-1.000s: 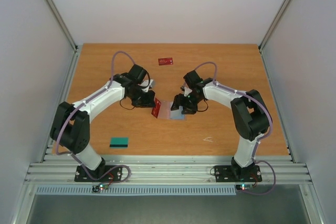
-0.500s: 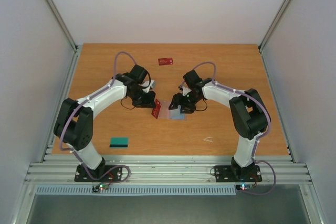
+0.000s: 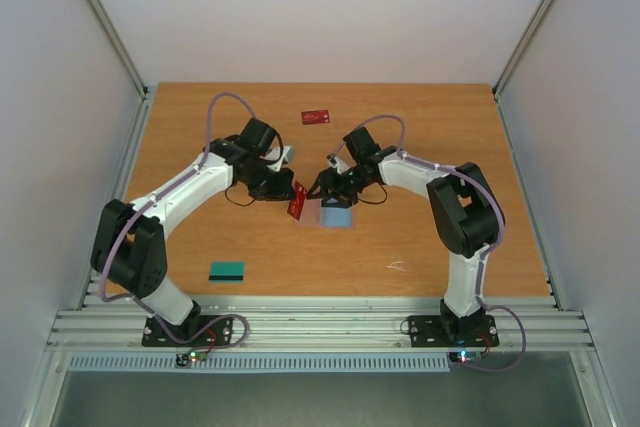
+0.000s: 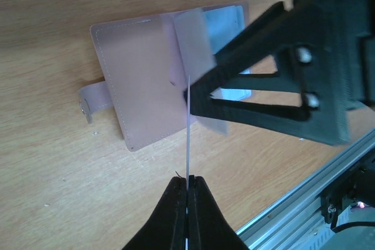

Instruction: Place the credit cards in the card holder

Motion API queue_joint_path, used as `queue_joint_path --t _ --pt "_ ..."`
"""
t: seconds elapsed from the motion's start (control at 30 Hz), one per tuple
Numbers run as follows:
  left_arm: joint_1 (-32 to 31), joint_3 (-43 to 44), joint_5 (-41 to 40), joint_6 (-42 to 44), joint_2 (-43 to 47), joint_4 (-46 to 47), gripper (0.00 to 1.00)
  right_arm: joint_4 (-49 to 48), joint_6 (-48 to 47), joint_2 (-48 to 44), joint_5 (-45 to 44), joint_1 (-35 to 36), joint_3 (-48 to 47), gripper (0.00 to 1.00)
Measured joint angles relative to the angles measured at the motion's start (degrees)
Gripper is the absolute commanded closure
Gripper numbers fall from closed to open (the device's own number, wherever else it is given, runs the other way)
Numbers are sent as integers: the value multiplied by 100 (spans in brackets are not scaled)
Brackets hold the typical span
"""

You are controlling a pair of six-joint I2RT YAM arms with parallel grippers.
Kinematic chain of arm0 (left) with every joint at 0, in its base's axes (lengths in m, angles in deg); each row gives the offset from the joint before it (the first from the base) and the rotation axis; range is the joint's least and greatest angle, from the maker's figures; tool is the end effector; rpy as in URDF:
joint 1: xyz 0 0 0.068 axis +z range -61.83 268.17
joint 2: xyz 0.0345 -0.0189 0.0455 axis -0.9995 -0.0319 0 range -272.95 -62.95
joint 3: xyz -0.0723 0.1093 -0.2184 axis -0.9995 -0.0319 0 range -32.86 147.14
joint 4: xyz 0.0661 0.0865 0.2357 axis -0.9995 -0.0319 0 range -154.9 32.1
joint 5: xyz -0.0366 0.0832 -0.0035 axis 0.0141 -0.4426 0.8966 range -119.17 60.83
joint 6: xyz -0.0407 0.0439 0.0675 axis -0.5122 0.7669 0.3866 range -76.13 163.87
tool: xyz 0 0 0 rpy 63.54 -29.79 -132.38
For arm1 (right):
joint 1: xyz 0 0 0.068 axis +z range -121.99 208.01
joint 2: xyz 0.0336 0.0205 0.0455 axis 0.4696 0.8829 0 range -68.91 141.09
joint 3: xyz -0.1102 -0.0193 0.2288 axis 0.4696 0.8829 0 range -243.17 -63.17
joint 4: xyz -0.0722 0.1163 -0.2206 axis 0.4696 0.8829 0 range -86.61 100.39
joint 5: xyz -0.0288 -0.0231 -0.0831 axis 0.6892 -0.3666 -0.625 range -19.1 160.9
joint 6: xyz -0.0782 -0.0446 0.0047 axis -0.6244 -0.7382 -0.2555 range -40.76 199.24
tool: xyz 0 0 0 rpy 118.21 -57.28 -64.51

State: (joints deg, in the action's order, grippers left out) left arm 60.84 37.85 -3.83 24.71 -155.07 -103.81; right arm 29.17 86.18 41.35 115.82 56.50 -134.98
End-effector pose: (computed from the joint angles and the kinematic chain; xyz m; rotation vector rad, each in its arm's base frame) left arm 0.2808 -0.1839 0.1902 0.3303 2.8255 -0.8120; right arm 0.3153 0.2358 0.1215 -0.7529 2.5946 1.2464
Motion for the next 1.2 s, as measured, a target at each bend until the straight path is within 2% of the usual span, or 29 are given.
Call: queue_joint_path --t 0.27,0.57,0.83,1.2 --pt "129 -129 162 -179 225 44 100 -671 603 772 509 0 -295 48" --pt "293 -531 925 -361 284 542 100 -601 745 1123 577 -70 -726 63" --pt "289 -557 1589 -605 -527 1300 100 -225 669 1292 616 -284 -866 68" --pt "289 -557 1858 -697 -1296 1731 100 251 411 1602 699 -380 -1276 68"
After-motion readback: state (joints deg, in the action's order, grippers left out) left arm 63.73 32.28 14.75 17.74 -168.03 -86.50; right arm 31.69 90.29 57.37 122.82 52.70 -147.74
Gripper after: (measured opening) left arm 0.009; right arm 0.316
